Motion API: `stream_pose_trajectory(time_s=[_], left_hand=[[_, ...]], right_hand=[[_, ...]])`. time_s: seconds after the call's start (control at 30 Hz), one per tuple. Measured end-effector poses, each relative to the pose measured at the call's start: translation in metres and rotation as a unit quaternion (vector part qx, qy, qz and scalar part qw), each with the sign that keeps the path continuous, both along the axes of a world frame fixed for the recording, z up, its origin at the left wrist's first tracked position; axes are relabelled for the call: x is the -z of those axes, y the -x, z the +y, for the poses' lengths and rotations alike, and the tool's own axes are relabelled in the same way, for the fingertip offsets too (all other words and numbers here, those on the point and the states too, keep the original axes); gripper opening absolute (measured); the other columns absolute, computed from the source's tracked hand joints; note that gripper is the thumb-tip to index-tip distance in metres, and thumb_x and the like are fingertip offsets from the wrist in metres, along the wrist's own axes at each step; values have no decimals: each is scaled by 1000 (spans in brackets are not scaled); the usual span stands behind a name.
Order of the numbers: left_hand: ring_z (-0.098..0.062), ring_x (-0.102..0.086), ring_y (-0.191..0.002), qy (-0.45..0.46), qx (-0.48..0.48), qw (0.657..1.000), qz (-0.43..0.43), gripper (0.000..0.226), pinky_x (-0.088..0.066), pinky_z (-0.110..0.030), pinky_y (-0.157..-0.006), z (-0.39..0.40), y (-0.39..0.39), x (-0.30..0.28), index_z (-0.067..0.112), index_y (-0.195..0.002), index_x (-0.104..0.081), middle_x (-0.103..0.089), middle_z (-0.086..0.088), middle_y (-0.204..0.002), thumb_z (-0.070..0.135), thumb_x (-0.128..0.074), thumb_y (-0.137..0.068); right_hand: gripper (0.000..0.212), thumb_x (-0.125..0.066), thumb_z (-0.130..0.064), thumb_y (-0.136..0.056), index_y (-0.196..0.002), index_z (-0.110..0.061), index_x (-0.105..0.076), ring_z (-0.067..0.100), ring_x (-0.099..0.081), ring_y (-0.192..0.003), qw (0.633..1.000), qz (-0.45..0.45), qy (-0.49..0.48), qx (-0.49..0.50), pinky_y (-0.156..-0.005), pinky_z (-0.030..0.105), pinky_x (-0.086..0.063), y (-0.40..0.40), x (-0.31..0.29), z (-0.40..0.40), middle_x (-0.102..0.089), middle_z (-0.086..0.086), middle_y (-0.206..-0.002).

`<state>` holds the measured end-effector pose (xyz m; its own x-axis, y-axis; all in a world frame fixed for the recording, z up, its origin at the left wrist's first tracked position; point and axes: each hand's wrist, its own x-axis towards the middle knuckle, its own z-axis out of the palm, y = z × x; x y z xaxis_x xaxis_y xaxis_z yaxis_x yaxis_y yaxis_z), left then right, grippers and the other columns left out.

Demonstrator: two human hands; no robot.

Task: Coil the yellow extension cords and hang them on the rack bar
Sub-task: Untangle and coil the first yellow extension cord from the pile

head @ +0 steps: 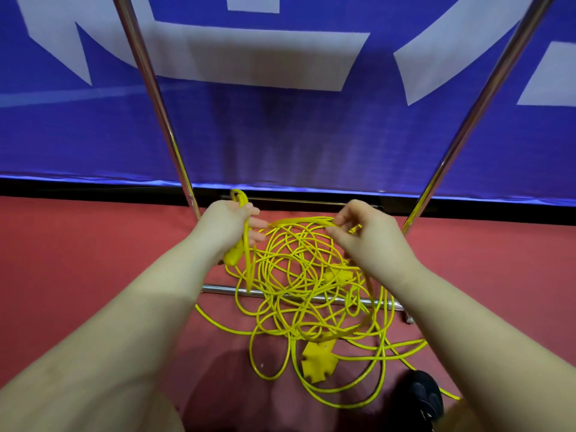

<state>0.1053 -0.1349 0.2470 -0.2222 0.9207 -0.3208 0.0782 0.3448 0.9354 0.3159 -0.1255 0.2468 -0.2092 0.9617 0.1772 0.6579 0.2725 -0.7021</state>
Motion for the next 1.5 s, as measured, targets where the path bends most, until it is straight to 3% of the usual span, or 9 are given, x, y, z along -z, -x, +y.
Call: stream_pose_trajectory(time_s=[0.27,0.37,0.47,0.6,0.8,0.97,1.2,1.4,1.5], left_hand=[[-9,-60,-67,-18,132,972,195,22,-46,-23,-60,-7,-4,-2,11,-94,-59,-66,-3,-89,15,-38,-100],[-5,-64,-70,-26,202,970,134,24,-50,-13,-66,-13,-16,-4,2,-96,-60,-66,-10,-88,8,-37,-100],[-7,-68,-67,-3,247,969,11,24,-54,-27,-69,-20,-28,-8,9,-89,-60,-72,-1,-77,13,-39,-99],[-7,-61,-48,-11,260,965,-6,23,-49,-23,-46,-26,-37,-12,12,-89,-60,-64,3,-56,16,-39,-99],[-5,-46,-41,-80,129,988,-3,26,-45,-29,-54,-12,-20,-10,12,-84,-55,-46,5,-58,15,-35,-101],[-6,-48,-40,-58,107,992,33,27,-47,-22,-45,-8,-4,-8,12,-83,-56,-49,-2,-63,14,-35,-101],[-18,-66,-51,2,140,990,-26,26,-55,-26,-50,-7,-5,-4,4,-87,-58,-68,-7,-59,14,-37,-100],[-40,-66,-95,51,102,992,-44,37,-54,-50,-84,-4,1,-1,-4,-114,-59,-68,-25,-100,26,-53,-92],[-38,-68,-90,61,116,990,-56,35,-57,-43,-73,-5,-5,-1,-6,-115,-57,-68,-26,-98,22,-48,-95]], right_hand=[[13,-72,-31,-79,-76,-22,-64,1,-51,-63,965,-182,95,-165,-61,15,-40,-8,-13,-2,-54,-12,-68],[13,-72,-28,-79,-71,-21,-65,0,-43,-51,966,-76,137,-208,-53,12,-35,-6,-23,-4,-51,-10,-59],[21,-72,-33,-79,-64,-25,-59,7,-45,-55,988,-37,86,-119,-58,26,-40,-7,-20,2,-58,1,-63],[33,-76,-45,-71,-68,-18,-57,9,-47,-54,998,-34,52,-11,-56,23,-40,-6,-19,3,-57,-1,-61],[32,-53,-40,-92,-68,-18,-50,17,-58,-61,967,-154,184,-84,-68,33,-47,-16,-13,5,-67,0,-64],[11,-64,-13,-87,-83,-22,-59,15,-49,-53,973,187,127,-41,-57,31,-42,-21,-24,9,-59,6,-69],[11,-65,-18,-86,-79,-25,-64,11,-53,-66,988,106,92,-57,-61,24,-43,-31,-28,13,-66,12,-79],[11,-61,-15,-88,-82,-23,-66,8,-44,-57,975,159,124,-91,-55,22,-34,-38,-34,17,-59,-8,-66],[12,-59,-13,-89,-83,-22,-65,6,-40,-55,970,177,129,-106,-53,18,-33,-39,-38,16,-57,-8,-66]])
